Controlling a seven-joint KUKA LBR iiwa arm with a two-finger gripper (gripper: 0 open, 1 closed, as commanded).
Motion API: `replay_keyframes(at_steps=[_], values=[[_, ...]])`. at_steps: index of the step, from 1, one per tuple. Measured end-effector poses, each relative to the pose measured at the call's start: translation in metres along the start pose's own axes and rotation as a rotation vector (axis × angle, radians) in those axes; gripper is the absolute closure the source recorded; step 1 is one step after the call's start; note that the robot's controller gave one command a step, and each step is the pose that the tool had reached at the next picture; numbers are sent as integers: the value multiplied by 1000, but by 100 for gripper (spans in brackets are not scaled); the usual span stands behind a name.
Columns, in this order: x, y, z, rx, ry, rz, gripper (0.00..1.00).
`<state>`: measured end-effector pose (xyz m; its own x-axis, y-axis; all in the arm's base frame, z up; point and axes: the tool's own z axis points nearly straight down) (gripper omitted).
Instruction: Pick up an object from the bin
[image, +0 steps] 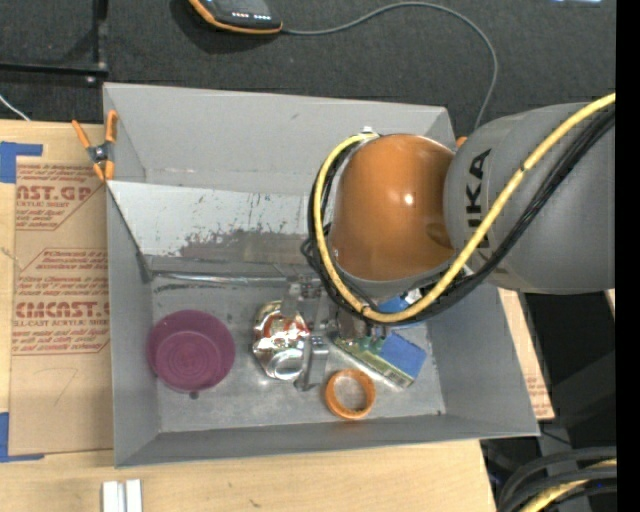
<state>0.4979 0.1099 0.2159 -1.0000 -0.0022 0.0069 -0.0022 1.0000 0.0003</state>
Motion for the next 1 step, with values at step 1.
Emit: replay_keyframes(at_steps=[1], values=[[-2,-1,-5,-1,-8,2,0]])
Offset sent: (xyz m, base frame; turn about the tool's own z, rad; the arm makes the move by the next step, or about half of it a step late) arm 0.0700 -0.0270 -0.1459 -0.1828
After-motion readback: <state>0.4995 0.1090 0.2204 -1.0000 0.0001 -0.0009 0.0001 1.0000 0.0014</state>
